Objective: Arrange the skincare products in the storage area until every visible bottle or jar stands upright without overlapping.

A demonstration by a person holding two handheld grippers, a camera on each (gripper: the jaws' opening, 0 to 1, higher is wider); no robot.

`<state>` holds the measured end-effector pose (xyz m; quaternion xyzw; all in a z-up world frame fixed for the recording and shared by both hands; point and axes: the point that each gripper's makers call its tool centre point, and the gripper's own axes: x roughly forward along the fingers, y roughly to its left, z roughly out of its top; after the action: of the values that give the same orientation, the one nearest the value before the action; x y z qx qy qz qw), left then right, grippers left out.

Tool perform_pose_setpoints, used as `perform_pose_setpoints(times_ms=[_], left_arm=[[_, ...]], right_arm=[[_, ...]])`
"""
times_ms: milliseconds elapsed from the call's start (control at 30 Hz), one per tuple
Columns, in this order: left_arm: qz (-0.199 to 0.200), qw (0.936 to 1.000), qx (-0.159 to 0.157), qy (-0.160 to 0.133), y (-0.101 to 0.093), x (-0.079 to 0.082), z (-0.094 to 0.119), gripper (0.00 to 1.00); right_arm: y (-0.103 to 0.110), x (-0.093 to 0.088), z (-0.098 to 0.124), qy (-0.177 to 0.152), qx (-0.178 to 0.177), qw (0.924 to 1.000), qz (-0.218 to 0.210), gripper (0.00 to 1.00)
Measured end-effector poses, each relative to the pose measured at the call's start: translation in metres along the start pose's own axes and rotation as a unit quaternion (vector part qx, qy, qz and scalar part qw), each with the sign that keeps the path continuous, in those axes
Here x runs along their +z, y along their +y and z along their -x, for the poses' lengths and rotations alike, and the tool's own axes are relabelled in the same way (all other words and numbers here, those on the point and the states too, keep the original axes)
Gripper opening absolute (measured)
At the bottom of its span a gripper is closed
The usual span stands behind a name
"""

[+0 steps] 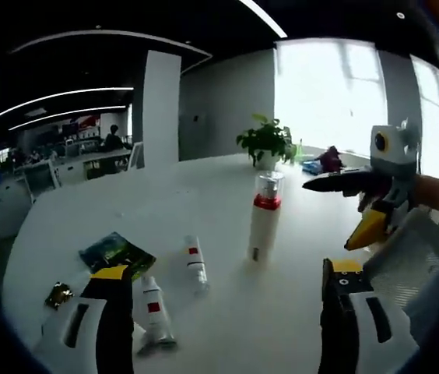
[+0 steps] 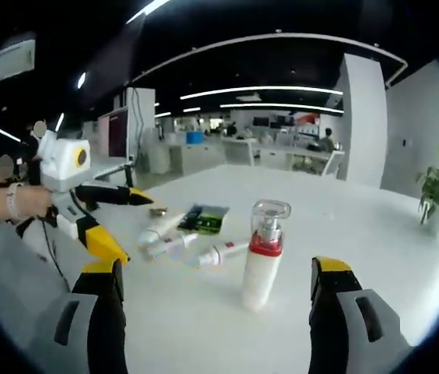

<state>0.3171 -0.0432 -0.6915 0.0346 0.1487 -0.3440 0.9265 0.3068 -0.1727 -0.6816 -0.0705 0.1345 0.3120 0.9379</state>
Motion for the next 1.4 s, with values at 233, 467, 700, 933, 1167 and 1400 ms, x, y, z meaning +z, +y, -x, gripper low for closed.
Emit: perform_pose_setpoints(times_ms=[233, 467, 700, 933, 1167, 1400], left_arm=[[0.008, 0.9995, 0.023, -0.018, 0.009, 0.009, 0.016, 0.99], [0.03, 0.9984, 0.04, -0.027, 0.017, 0.012, 0.03, 0.99], [0.053, 0.9974, 0.043, -0.025, 0.018, 0.008, 0.038, 0.99], [0.042, 0.9979, 0.046, -0.02, 0.017, 0.008, 0.025, 0.99], [0.045, 0.9981, 0.039, -0.013, 0.017, 0.001, 0.043, 0.99], [0.052, 0.9981, 0.032, -0.013, 0.013, 0.0, 0.043, 0.99]], right_arm=[[0.003, 0.003, 0.001, 0.003, 0.003, 1.0, 0.001, 0.99], [0.012, -0.004, 0.0, 0.027, 0.015, 0.9995, 0.013, 0.99], [0.018, 0.0, -0.001, 0.017, 0.023, 0.9996, 0.004, 0.99], [0.019, 0.0, -0.003, 0.016, 0.024, 0.9995, 0.012, 1.0], [0.022, 0.0, -0.003, 0.015, 0.029, 0.9994, -0.009, 1.0], [0.024, 0.001, -0.002, 0.012, 0.031, 0.9993, -0.015, 1.0]])
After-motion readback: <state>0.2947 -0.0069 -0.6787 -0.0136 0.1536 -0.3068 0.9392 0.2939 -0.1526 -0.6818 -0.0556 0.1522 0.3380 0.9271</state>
